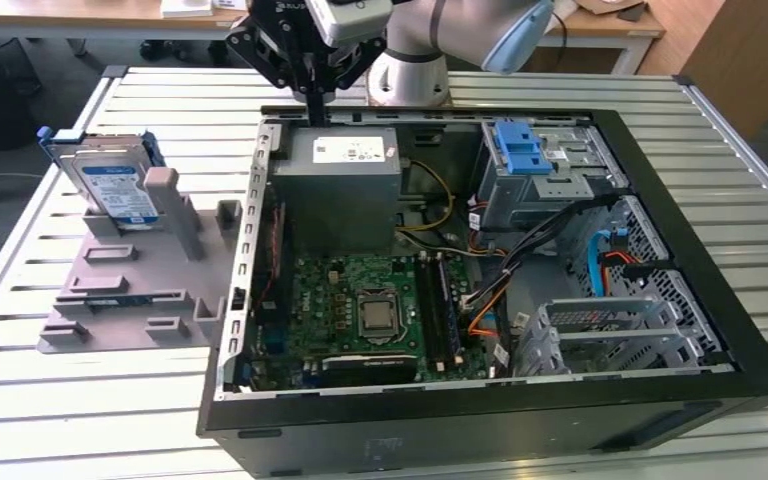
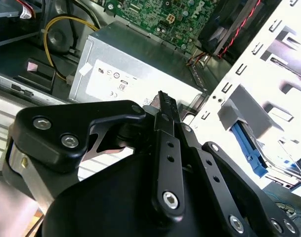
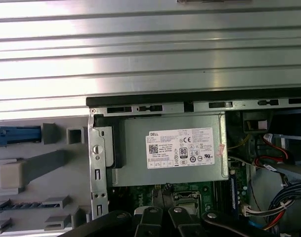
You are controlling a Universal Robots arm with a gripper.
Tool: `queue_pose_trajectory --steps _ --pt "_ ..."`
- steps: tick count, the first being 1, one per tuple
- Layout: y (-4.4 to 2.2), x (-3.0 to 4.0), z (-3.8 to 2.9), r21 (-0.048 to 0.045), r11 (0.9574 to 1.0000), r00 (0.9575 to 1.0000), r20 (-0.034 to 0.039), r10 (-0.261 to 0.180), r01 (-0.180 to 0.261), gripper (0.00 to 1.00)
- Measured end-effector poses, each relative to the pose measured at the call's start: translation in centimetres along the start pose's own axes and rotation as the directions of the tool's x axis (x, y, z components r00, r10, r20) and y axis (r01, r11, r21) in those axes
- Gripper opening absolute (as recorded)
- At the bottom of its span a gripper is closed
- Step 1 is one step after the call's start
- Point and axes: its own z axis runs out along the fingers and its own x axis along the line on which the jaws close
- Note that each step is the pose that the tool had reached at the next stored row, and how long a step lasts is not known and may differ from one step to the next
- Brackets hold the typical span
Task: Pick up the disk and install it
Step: 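Reach for the disk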
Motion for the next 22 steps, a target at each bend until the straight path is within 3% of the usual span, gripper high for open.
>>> queue_pose_trajectory --steps 15,22 --pt "0.0 0.15 0.02 0.0035 0.9998 0.9998 -0.001 -0.021 0.021 0.11" --pt "0.01 0.72 0.04 0.0036 0.9998 0.9998 -0.0012 -0.021 0.021 0.11"
